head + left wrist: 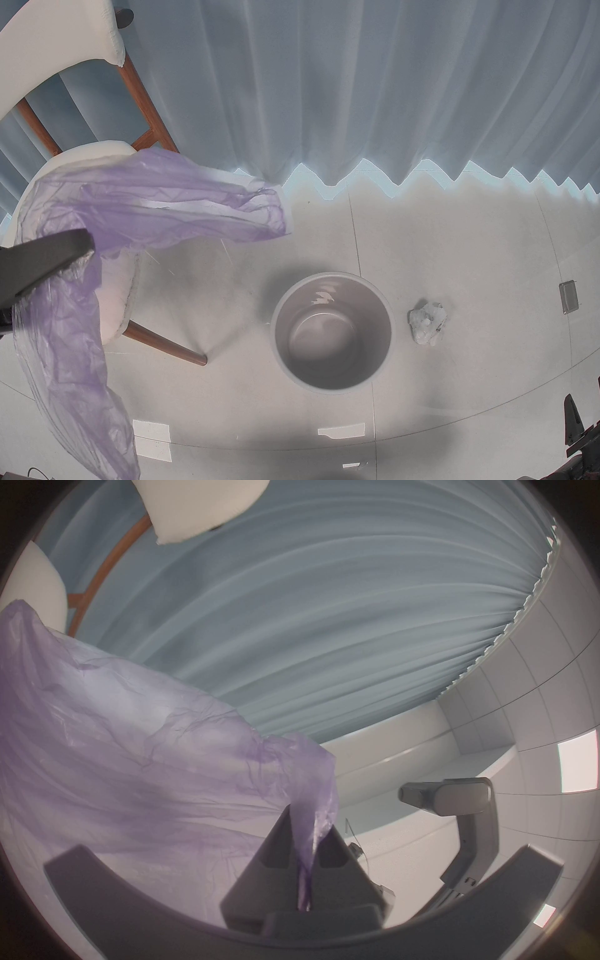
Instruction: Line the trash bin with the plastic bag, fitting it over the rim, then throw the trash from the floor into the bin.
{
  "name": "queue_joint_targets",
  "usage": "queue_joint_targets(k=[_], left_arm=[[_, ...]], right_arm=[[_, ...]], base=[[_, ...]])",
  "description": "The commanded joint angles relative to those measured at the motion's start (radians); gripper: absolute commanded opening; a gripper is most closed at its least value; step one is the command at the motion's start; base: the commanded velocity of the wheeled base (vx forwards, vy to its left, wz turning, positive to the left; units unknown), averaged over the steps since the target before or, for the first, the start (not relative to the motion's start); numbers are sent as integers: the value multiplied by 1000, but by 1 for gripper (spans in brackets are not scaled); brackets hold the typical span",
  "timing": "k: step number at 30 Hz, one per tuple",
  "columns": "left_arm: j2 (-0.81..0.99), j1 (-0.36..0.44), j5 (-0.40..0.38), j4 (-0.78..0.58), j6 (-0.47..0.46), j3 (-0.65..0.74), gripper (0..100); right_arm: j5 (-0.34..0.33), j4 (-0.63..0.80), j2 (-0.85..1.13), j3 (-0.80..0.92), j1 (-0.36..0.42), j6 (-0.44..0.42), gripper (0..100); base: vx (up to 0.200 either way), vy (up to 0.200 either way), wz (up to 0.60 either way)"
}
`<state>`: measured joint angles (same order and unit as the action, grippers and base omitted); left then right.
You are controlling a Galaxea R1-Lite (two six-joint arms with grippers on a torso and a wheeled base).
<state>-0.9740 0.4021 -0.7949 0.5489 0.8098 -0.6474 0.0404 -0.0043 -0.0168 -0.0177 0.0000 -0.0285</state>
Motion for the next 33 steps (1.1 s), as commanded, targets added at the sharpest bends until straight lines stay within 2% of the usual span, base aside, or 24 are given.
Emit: queue_joint_targets(k=[1,11,25,26,33], left_arm=[[-22,7,-38,0,14,-26,0],[-106,127,-61,2,25,-63,0],[-265,182,-63,132,141,-182,0],[-282,207,-63,149,160,-189,0],[-347,265,-63,186,166,-216,0]], right_arm=[[1,0,17,18,0,-2,100],[1,0,17,18,0,-1,100],[1,0,17,18,0,-1,100],[1,0,17,18,0,-1,100],[1,0,17,18,0,-1,100]], base=[[0,0,0],[0,0,0],[0,0,0],[0,0,0],[0,0,0]])
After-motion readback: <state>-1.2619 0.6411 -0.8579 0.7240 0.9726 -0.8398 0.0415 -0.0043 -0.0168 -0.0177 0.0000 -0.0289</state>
